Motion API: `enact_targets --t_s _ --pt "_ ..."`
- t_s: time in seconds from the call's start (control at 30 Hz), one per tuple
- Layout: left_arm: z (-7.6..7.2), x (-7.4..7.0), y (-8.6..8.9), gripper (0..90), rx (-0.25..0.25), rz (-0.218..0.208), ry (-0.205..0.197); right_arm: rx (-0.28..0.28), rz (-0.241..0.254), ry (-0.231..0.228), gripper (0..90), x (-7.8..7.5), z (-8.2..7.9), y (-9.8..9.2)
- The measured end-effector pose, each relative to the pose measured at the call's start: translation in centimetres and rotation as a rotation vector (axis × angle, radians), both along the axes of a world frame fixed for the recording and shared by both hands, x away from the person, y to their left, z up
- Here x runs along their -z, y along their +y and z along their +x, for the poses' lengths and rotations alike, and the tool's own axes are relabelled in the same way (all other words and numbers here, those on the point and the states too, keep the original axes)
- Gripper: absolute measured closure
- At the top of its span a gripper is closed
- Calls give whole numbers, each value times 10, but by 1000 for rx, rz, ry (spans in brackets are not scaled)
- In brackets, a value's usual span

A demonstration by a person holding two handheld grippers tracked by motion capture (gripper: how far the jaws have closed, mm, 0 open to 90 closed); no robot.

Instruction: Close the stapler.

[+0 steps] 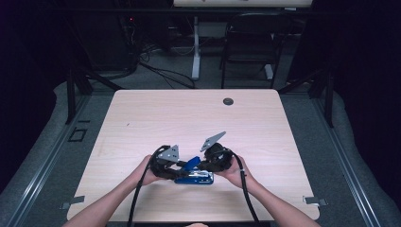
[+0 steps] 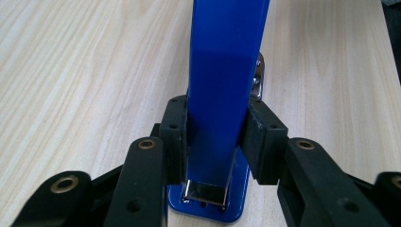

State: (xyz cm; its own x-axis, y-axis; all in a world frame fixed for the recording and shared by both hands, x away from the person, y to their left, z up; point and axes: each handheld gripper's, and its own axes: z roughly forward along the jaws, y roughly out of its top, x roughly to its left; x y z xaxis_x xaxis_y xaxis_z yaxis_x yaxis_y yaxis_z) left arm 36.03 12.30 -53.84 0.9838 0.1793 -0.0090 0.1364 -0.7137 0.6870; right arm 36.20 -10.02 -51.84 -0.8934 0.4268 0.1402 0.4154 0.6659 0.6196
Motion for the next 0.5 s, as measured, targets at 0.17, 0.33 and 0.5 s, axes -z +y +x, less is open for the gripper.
enact_targets --t_s 0.17,0.33,0.5 --pt "0 1 -4 644 2 17 -4 63 -7 8 840 -5 -2 -25" --pt "1 1 -8 641 11 45 -4 137 19 6 753 -13 -2 -43" --pt "1 4 -15 635 20 72 1 197 47 2 658 -20 -1 -49"
